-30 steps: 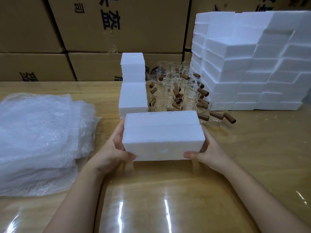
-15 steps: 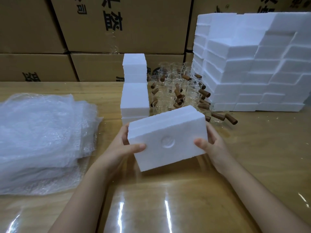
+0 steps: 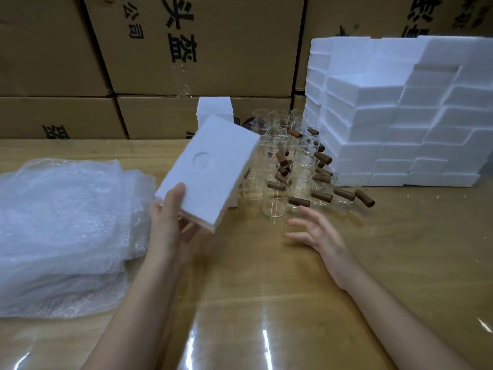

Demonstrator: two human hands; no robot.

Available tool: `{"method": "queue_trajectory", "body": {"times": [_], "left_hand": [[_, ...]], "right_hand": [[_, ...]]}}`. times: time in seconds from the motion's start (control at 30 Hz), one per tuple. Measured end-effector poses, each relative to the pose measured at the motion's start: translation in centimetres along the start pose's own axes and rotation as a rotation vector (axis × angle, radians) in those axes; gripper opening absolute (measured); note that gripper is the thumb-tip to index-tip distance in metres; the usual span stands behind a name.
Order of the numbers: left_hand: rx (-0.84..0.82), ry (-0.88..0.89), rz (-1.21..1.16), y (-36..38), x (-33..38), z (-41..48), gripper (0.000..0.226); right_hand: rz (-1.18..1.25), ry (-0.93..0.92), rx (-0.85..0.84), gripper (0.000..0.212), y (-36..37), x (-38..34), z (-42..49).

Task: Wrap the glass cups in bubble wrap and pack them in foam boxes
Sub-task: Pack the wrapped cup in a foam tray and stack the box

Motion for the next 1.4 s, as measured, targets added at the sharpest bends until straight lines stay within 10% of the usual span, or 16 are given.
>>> {"method": "queue_trajectory", "body": {"times": [0.23,0.9,1.2,1.4], "left_hand": [[0.168,-0.108,-0.131,0.1,0.9,0.6,0.029],[0.057,0.078,0.535,2.2,0.8,3.5,0.037],[0.096,0.668,1.075,3.5,3.0,3.0,0.103],[-0.101,0.963,1.356,6.3,4.5,3.3,0.08]], "right_hand": [[-0.038,-0.008,-0.007,0.069,0.0,0.0,0.1],[-0.043,-0.004,-0.01,0.049,-0.2,0.6,0.4],[-0.037,-0.017,-0.013,0.051,-0.3,0.6,0.3],[-0.021,-0.011,-0.021,0.048,-0.3,0.7,0.4]]}}
Point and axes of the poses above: each hand's wrist, its own z-axis towards the middle knuckle, its own y-axis out of the palm, x = y × z, the point moved 7 cm from there along z, towards the middle knuckle, and after that the axes turned 2 degrees about -z, right-handed, at the moved point
